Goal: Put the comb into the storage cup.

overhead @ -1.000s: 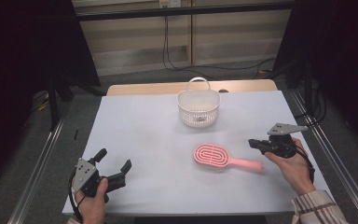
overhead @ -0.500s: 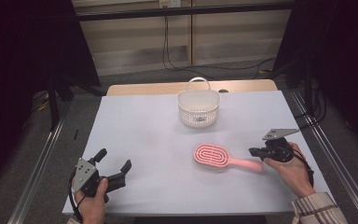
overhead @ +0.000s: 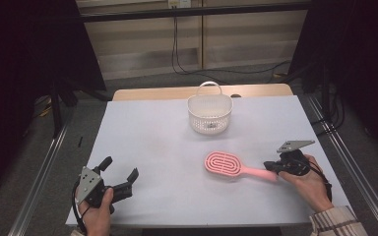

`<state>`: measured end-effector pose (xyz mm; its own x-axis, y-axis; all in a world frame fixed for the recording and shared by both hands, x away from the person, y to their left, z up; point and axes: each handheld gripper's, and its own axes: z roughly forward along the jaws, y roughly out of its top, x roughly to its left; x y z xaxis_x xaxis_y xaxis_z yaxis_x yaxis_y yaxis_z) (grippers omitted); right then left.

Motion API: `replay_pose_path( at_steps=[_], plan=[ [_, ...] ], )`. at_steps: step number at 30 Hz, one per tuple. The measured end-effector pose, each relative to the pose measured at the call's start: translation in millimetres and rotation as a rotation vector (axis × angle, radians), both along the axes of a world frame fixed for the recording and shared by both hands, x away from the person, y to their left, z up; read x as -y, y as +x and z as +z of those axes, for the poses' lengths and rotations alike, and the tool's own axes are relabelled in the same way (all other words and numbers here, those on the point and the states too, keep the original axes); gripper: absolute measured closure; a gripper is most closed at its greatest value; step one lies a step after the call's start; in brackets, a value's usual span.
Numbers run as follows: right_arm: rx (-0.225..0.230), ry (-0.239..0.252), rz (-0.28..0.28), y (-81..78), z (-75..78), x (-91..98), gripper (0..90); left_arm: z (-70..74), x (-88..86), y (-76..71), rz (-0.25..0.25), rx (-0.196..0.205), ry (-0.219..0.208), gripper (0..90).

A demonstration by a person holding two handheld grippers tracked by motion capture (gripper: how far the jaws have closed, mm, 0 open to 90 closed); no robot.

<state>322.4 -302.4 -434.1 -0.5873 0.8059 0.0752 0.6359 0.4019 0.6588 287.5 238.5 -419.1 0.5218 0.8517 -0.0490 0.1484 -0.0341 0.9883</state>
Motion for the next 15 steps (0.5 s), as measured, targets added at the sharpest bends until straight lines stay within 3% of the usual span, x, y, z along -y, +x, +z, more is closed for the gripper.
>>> replay_pose_path(
  at_steps=[15],
  plan=[
    [0.003,0.002,0.007,-8.1,-1.6,1.0,90.0,0.0,0.2,0.1,0.0,0.0,-0.002,2.8]
  ],
)
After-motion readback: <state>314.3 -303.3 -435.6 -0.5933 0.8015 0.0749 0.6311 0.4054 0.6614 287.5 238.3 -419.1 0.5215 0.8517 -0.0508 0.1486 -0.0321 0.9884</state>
